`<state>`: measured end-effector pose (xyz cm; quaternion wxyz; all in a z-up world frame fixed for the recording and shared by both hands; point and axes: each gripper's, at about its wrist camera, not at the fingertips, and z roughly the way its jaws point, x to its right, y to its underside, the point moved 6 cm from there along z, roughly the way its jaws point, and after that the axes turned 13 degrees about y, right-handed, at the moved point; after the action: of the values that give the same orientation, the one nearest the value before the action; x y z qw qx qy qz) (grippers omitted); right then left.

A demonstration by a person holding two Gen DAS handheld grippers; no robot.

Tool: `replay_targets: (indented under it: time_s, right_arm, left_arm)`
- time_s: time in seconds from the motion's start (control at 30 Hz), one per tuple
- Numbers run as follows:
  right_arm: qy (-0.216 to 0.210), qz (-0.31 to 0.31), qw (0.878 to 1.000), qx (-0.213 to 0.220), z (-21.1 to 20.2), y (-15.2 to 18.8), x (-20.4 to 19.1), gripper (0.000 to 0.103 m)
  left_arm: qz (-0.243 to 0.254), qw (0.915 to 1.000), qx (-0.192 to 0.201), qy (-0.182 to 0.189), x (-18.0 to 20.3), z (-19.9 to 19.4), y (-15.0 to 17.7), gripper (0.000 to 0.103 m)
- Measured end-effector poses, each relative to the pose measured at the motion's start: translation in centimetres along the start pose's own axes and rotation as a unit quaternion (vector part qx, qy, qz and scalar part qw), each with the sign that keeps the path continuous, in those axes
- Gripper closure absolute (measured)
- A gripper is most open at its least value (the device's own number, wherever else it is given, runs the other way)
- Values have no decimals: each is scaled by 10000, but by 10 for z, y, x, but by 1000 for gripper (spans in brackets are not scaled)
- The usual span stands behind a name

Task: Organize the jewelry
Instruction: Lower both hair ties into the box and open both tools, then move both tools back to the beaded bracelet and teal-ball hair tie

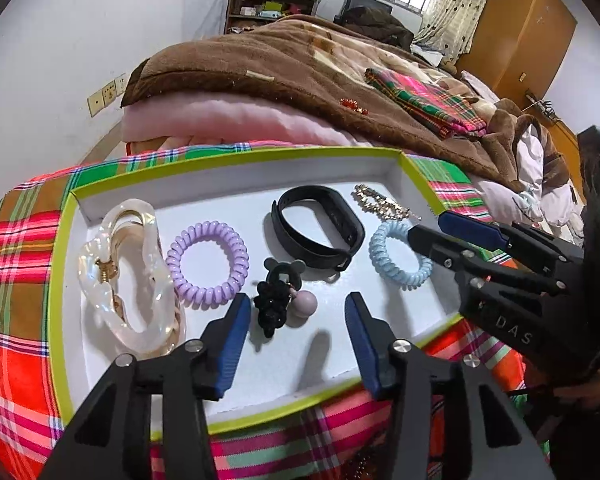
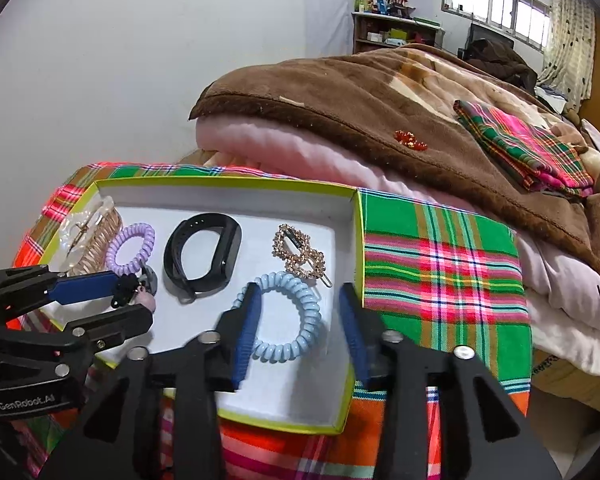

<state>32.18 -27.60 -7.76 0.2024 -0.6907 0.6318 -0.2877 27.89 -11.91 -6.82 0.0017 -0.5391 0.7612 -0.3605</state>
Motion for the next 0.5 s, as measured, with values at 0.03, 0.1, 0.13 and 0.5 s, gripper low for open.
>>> replay_targets:
  time_s: [0.03, 0.1, 0.13, 0.5]
  right_arm:
    - [-2, 22, 10000, 21, -3, 0, 1, 60]
    - [7, 57, 10000, 53, -8, 1, 1, 60]
    - [-9, 76, 9999, 74, -11, 1, 2, 60]
    - [-148, 255, 9992, 276, -46, 13, 8, 60]
  left_arm:
    - [5, 10000, 24, 22, 1, -3, 0, 50]
    - [34, 10000, 64, 14, 4, -8, 1, 48]
    - [46, 10000, 82, 8, 5, -10, 1, 48]
    - [83, 9995, 282, 108, 15, -41, 13, 47]
